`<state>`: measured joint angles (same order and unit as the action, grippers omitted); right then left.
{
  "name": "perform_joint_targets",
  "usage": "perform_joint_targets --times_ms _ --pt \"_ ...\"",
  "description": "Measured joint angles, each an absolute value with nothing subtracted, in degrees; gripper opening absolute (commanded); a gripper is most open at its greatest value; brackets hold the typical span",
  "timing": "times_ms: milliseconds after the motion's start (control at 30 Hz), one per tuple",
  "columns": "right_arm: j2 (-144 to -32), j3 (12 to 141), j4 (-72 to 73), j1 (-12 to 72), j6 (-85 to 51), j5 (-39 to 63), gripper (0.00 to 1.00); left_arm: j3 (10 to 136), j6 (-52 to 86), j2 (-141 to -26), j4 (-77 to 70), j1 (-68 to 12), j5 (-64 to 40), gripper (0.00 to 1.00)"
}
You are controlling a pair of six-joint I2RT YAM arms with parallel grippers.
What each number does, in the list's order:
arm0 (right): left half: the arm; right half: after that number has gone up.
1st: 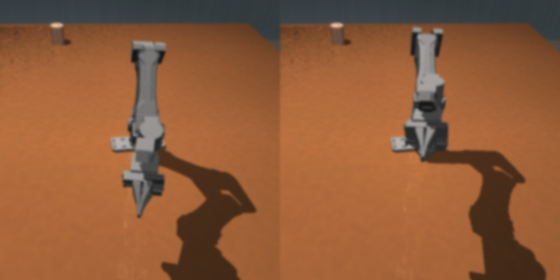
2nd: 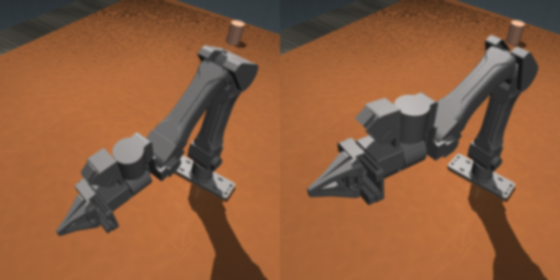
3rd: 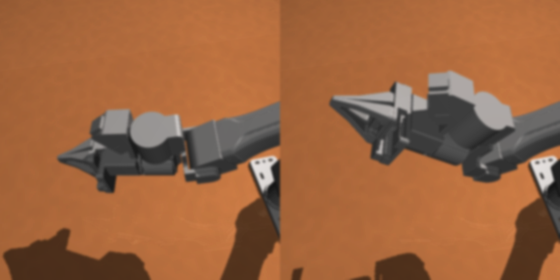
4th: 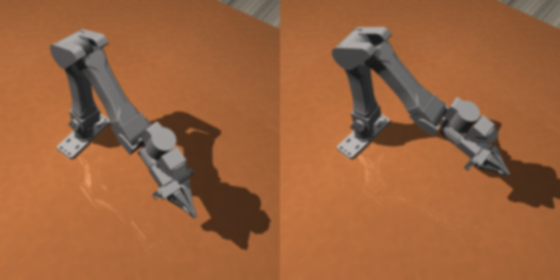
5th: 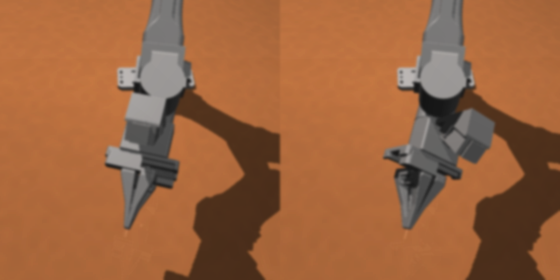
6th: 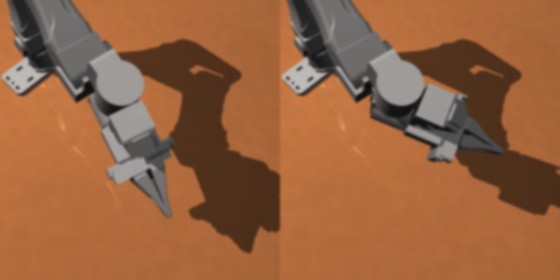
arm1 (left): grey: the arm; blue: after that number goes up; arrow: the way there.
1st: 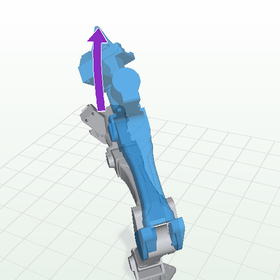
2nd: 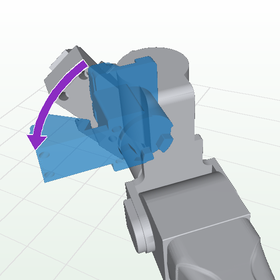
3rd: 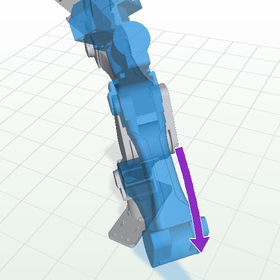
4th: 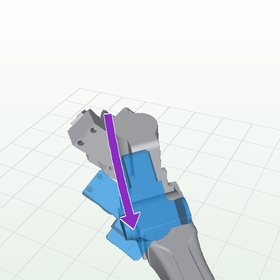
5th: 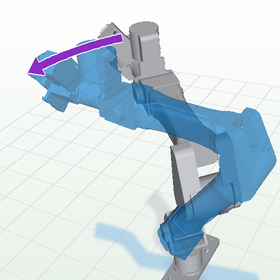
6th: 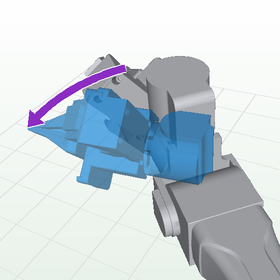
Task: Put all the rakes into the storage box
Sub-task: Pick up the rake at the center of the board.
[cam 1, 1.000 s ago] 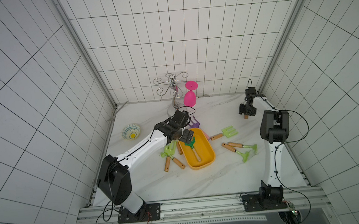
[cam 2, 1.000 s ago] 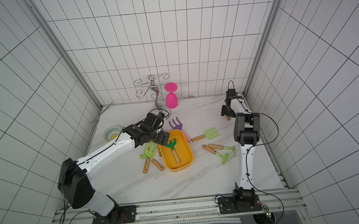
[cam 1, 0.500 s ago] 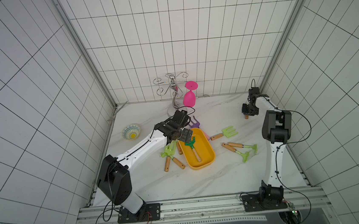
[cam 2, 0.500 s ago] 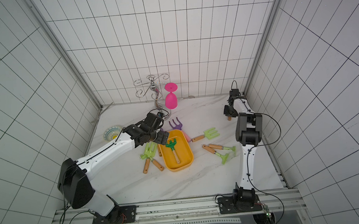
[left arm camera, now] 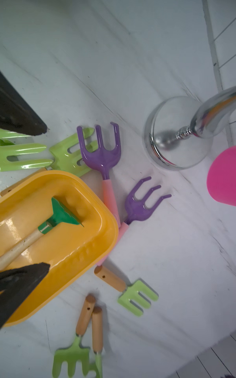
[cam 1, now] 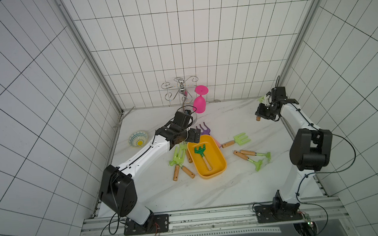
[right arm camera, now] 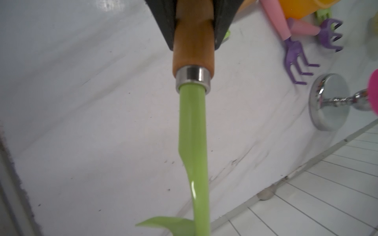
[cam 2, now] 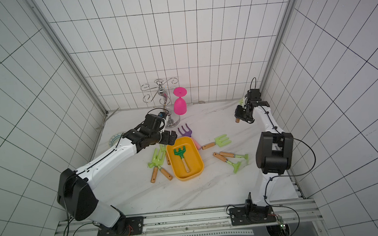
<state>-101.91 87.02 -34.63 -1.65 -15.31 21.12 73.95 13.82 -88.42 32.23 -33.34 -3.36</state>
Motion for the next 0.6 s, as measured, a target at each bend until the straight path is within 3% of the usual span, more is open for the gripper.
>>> perform_joint_targets --times_ms 300,600 --pt "-84.8 70.1 -31.1 7.7 -21.6 45.2 0.14 58.5 23.8 -80.2 2.7 -26.9 -26.6 0.96" --pt "-72.5 58.7 -16.1 13.0 -29.0 63.5 0.15 51.9 40.3 -84.6 -25.6 -26.0 -45.2 0.91"
